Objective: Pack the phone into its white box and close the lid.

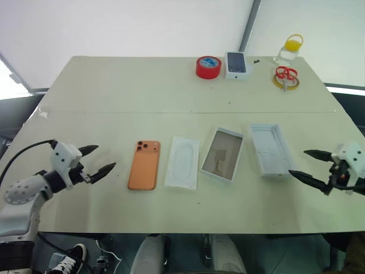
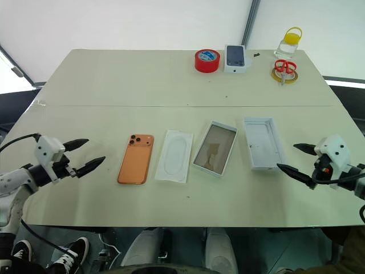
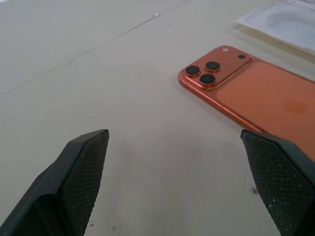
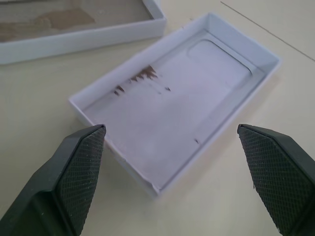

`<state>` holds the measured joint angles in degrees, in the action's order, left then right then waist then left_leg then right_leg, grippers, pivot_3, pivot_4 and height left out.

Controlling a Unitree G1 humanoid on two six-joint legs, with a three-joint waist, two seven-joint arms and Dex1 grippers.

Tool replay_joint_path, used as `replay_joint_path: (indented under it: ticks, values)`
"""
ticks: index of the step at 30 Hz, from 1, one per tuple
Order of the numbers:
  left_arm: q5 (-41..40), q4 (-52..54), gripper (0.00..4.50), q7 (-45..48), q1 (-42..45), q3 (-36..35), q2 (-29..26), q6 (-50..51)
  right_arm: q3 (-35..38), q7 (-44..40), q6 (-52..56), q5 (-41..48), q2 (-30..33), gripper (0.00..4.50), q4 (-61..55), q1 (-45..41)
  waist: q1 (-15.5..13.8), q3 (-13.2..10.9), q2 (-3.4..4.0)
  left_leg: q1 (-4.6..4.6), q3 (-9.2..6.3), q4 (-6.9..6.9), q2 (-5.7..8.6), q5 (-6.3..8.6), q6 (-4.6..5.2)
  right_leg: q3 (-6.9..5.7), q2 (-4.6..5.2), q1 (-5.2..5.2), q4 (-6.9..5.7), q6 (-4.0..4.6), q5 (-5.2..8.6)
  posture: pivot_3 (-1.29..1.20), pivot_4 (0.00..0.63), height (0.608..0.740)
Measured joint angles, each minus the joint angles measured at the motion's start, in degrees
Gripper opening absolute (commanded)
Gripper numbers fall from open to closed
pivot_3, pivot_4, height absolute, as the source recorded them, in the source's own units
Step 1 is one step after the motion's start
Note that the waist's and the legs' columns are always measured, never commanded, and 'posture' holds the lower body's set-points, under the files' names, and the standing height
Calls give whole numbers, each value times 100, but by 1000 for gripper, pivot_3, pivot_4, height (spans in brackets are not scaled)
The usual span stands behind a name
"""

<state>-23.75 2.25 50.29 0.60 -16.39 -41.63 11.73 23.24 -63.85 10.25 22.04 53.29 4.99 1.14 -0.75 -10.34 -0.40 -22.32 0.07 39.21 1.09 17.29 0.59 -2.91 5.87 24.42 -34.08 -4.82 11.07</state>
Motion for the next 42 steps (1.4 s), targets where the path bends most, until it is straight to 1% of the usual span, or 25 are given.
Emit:
replay_joint_path:
  ticks: [4,6,9,11,13,16,20,23,27,34,37,38,40,42]
  values:
    - [-745,846,4500,-265,331,170,48,1433,-378,132,300,130,-153,4470,-667,-305,-3,0,0,1,-1,1,0,-1,0,0,-2,-3,-3,-8,-4,0,150,740]
    - [-1057,1038,4500,-513,619,437,191,2255,-743,227,351,126,-368,4470,-1035,-555,-2,0,0,3,-2,2,1,-1,0,0,-4,-4,-4,-18,-10,0,150,740]
    - [-1073,1165,4500,-1001,930,885,536,2973,-1287,384,406,94,-669,4470,-1340,-1112,9,-1,-2,3,-3,2,4,-4,-3,2,-7,-4,-6,-20,-11,0,150,740]
    - [-1077,1321,4500,-1287,1047,1141,738,3346,-1496,454,434,48,-723,4470,-1458,-1373,5,-2,-4,1,-4,2,5,-4,-4,2,-8,-3,-5,-20,-12,0,150,740]
    - [-1193,1381,4500,-1634,1197,1255,990,3872,-1698,483,436,-45,-729,4470,-1629,-1483,-13,-2,-7,-2,-14,2,7,-4,-4,0,-9,-5,-5,-20,-12,0,150,740]
    - [-1431,1414,4500,-2033,1460,1146,1263,4521,-1903,483,439,-91,-759,4470,-1726,-1440,-18,-2,-8,-3,-18,2,11,-5,-5,-1,-7,-6,-5,-20,-11,0,150,740]
    - [-2107,1286,4500,-2692,1948,770,2051,5713,-2040,526,403,-161,-849,4470,-1712,-1348,0,-5,-14,-2,-18,10,13,-8,-8,1,-7,-12,-6,-21,-12,0,150,740]
    - [-2293,1247,4500,-2832,2132,766,2141,6172,-2041,564,354,-192,-850,4470,-1710,-1343,17,-5,-13,4,-18,9,9,-9,-10,2,-17,-12,-9,-20,-11,0,150,740]
    - [-2310,1112,4500,-2976,2356,831,2232,6495,-2040,588,304,-259,-858,4470,-1705,-1325,4,-4,-12,4,-22,8,6,-10,-12,2,-24,-11,-10,-19,-11,0,150,740]
    - [-2297,488,4500,-3405,2922,635,2744,7008,-2040,675,182,-327,-937,4470,-1692,-1278,0,-4,-13,4,-23,8,8,-12,-16,4,-23,-13,-9,-19,-12,0,150,740]
    - [-2271,337,3702,-3514,2985,531,2914,7068,-2038,714,178,-335,-941,4500,-1691,-1231,-4,-3,-12,4,-22,8,8,-15,-20,5,-23,-13,-9,-18,-12,0,150,740]
    - [-2243,298,3174,-3562,2985,523,2953,7098,-2038,725,178,-336,-941,4500,-1692,-1228,-7,-3,-12,4,-23,8,8,-15,-21,5,-23,-13,-9,-18,-12,0,150,740]
    - [-2182,256,2271,-3577,2975,545,2954,7134,-2038,740,178,-336,-942,4500,-1693,-1228,-4,-3,-12,4,-22,8,9,-15,-22,6,-22,-13,-8,-18,-12,0,150,740]
    - [-2099,253,1233,-3576,2921,592,2939,7087,-2038,755,178,-336,-941,4500,-1693,-1221,-3,-3,-12,4,-22,8,9,-15,-22,6,-22,-13,-8,-18,-12,0,150,740]
